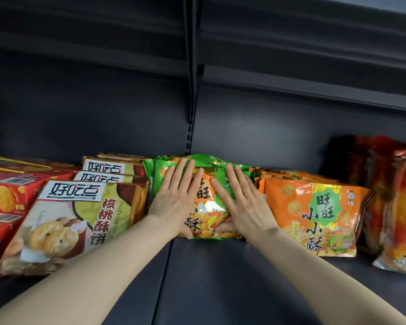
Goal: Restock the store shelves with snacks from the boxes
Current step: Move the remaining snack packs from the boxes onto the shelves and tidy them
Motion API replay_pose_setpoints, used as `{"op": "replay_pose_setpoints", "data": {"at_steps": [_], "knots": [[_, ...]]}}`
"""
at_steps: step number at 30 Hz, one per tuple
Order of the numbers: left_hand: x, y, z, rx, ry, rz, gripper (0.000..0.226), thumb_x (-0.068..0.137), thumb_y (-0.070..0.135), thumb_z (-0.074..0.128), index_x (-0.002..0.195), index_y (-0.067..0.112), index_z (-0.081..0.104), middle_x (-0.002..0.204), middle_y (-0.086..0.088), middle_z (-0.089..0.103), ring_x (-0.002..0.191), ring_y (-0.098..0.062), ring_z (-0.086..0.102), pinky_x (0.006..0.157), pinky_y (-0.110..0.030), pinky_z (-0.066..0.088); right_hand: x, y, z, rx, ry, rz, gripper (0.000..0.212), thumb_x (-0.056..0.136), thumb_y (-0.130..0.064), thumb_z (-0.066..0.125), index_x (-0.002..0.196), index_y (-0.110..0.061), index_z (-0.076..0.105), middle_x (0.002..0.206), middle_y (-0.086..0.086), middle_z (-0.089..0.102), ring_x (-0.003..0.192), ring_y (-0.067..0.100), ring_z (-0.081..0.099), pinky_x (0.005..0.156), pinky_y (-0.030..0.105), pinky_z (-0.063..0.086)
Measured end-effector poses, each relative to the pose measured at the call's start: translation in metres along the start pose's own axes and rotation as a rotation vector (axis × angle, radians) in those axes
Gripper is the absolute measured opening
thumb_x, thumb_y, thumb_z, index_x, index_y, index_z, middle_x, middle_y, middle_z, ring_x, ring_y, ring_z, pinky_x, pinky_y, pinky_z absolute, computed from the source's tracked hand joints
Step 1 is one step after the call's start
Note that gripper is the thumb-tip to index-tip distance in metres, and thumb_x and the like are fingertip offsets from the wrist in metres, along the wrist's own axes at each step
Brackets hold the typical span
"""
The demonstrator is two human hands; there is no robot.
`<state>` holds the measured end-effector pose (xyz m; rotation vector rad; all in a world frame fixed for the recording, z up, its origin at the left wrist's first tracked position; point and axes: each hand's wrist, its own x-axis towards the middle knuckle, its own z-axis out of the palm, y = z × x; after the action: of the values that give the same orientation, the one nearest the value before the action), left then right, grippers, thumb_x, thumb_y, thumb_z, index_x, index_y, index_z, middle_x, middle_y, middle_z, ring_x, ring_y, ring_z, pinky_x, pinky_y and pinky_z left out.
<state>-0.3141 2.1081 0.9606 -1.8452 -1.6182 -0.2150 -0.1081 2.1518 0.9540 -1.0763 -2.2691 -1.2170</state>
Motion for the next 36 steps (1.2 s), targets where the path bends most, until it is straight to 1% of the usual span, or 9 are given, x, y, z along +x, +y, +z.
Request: {"op": "replay_pose_setpoints", "data": {"at_steps": [6, 9, 14, 18, 20, 22, 25, 32, 36], "knots": [[-0.004, -0.008, -0.018, -0.029, -0.065, 0.04, 0.151, 0.059, 0.089, 0.058, 0.145, 0.008, -0.036, 0.152, -0.021, -0.039, 0.14, -0.04, -0.037, 0.118, -0.059, -0.01, 0.004, -0.001, -0.017, 0.129, 0.062, 0.014, 0.112, 0.072, -0.089, 0.04, 0.154, -0.012, 0.032, 0.16, 0.026, 0.022, 0.148, 0.042, 0.023, 0.116, 0.053, 0.028], [0.003, -0.025, -0.042, -0.076, -0.029, 0.056, 0.144, 0.061, 0.091, 0.049, 0.149, 0.01, -0.03, 0.155, -0.016, -0.036, 0.142, -0.033, -0.036, 0.12, -0.052, -0.012, 0.029, 0.015, -0.041, 0.242, 0.064, 0.141, 0.108, 0.077, -0.09, 0.023, 0.146, -0.009, 0.043, 0.151, 0.019, 0.042, 0.14, 0.039, 0.04, 0.113, 0.049, 0.036], [0.047, -0.051, -0.061, -0.208, -0.237, 0.104, 0.137, 0.066, 0.083, 0.06, 0.155, 0.013, -0.015, 0.164, -0.007, -0.016, 0.151, -0.024, -0.013, 0.12, -0.036, -0.005, 0.081, 0.049, -0.058, 0.523, -0.501, 0.107, 0.117, 0.065, -0.081, 0.066, 0.158, -0.024, 0.021, 0.162, 0.002, 0.024, 0.146, 0.027, 0.03, 0.119, 0.039, 0.029], [0.071, -0.061, -0.053, -0.302, -0.388, 0.125, 0.139, 0.062, 0.08, 0.069, 0.157, 0.017, -0.009, 0.166, -0.001, -0.006, 0.153, -0.019, 0.0, 0.124, -0.038, 0.01, 0.092, 0.056, -0.051, 0.626, -0.633, 0.104, 0.114, 0.069, -0.072, 0.073, 0.158, -0.025, 0.019, 0.162, -0.003, 0.027, 0.146, 0.021, 0.031, 0.115, 0.03, 0.029], [0.075, -0.06, -0.051, -0.313, -0.409, 0.124, 0.134, 0.059, 0.079, 0.072, 0.158, 0.019, 0.005, 0.164, 0.0, 0.019, 0.147, -0.021, 0.026, 0.118, -0.038, 0.028, 0.092, 0.057, -0.044, 0.645, -0.654, 0.133, 0.111, 0.066, -0.072, 0.075, 0.155, -0.027, 0.026, 0.154, -0.002, 0.042, 0.139, 0.021, 0.043, 0.11, 0.029, 0.037], [0.075, -0.059, -0.05, -0.309, -0.388, 0.115, 0.12, 0.057, 0.078, 0.075, 0.151, 0.021, 0.027, 0.149, 0.002, 0.042, 0.132, -0.021, 0.045, 0.106, -0.037, 0.042, 0.093, 0.057, -0.041, 0.637, -0.648, 0.151, 0.108, 0.063, -0.072, 0.078, 0.15, -0.027, 0.034, 0.145, 0.0, 0.053, 0.131, 0.022, 0.051, 0.107, 0.032, 0.044], [0.072, -0.061, -0.053, -0.292, -0.385, 0.112, 0.103, 0.057, 0.078, 0.074, 0.138, 0.023, 0.04, 0.133, 0.004, 0.05, 0.12, -0.019, 0.05, 0.097, -0.037, 0.046, 0.093, 0.052, -0.044, 0.605, -0.633, 0.148, 0.103, 0.06, -0.073, 0.078, 0.144, -0.025, 0.043, 0.135, 0.0, 0.06, 0.126, 0.024, 0.055, 0.102, 0.035, 0.046], [0.052, -0.06, -0.067, -0.251, -0.285, 0.104, 0.126, 0.059, 0.077, 0.074, 0.157, 0.029, 0.011, 0.16, 0.006, 0.024, 0.142, -0.021, 0.033, 0.11, -0.046, 0.036, 0.088, 0.042, -0.062, 0.568, -0.401, 0.06, 0.1, 0.061, -0.07, 0.081, 0.143, -0.032, 0.039, 0.134, 0.0, 0.052, 0.123, 0.025, 0.052, 0.102, 0.041, 0.046], [0.028, -0.055, -0.071, -0.116, -0.08, 0.092, 0.115, 0.063, 0.068, 0.077, 0.153, 0.02, 0.024, 0.151, 0.003, 0.034, 0.137, -0.018, 0.037, 0.107, -0.038, 0.041, 0.075, 0.025, -0.062, 0.425, -0.15, -0.017, 0.088, 0.067, -0.068, 0.076, 0.139, -0.024, 0.05, 0.127, -0.002, 0.054, 0.118, 0.022, 0.052, 0.098, 0.038, 0.045]]}}
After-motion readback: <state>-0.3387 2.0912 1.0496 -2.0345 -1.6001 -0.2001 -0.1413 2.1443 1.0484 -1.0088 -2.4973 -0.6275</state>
